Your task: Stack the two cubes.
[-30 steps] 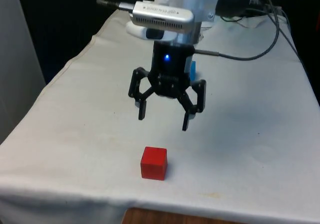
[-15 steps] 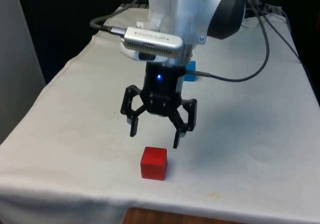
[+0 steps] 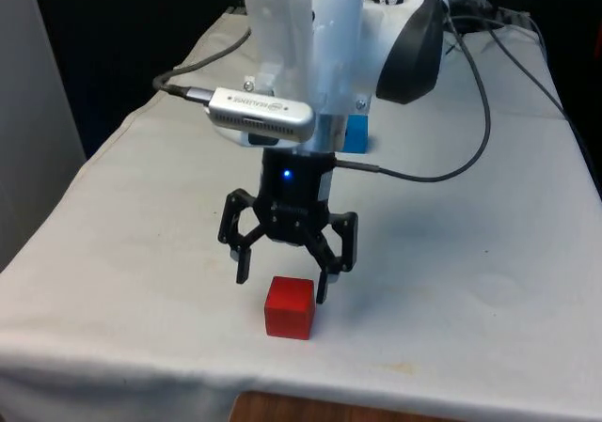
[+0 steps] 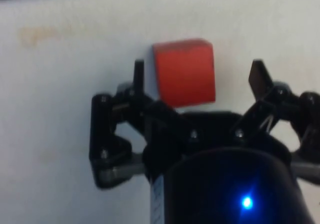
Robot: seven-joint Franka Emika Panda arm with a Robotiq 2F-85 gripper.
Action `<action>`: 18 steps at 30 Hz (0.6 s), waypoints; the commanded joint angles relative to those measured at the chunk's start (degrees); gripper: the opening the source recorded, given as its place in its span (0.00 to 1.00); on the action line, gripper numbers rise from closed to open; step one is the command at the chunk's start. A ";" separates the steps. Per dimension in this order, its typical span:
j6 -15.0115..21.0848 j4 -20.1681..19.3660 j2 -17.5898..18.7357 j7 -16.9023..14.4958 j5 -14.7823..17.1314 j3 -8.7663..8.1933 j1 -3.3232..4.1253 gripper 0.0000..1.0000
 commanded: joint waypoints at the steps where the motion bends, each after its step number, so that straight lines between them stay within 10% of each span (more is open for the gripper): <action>1: 0.69 0.46 0.52 -0.74 0.46 0.74 -0.52 1.00; 18: 4.76 0.40 2.75 -4.64 5.56 0.34 -1.03 1.00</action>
